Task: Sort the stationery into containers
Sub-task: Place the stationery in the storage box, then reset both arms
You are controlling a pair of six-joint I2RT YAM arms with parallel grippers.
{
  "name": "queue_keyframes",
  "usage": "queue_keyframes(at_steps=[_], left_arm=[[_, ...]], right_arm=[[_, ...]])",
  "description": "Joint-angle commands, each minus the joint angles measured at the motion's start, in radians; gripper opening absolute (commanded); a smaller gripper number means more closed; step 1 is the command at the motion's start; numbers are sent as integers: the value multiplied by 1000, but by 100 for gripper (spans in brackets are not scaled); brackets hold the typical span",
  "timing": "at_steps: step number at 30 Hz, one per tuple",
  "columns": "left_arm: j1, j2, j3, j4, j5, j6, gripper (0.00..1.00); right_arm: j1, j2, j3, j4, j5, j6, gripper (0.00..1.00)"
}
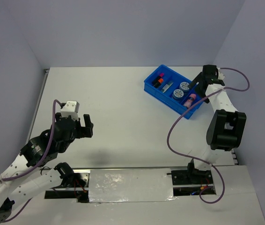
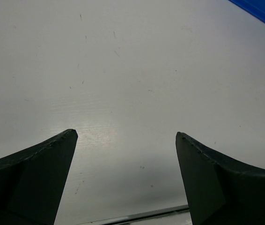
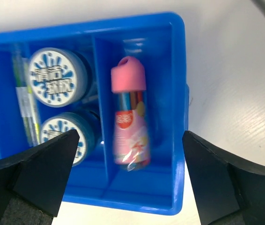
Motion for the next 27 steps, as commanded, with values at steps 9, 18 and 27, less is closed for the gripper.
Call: queue_keyframes(at_steps=[9,18,27], left_arm=[[183,52,55,-38,-157,-67,99],[473,88,97,39,-10,15,99],[474,55,254,-30,-28,92,99]], right_arm=[[186,-501,-154,53,-41,-288,100],[356,-978,-268,-113,13,-367,100],[435,-1250,-204,-323,28,-363,100]])
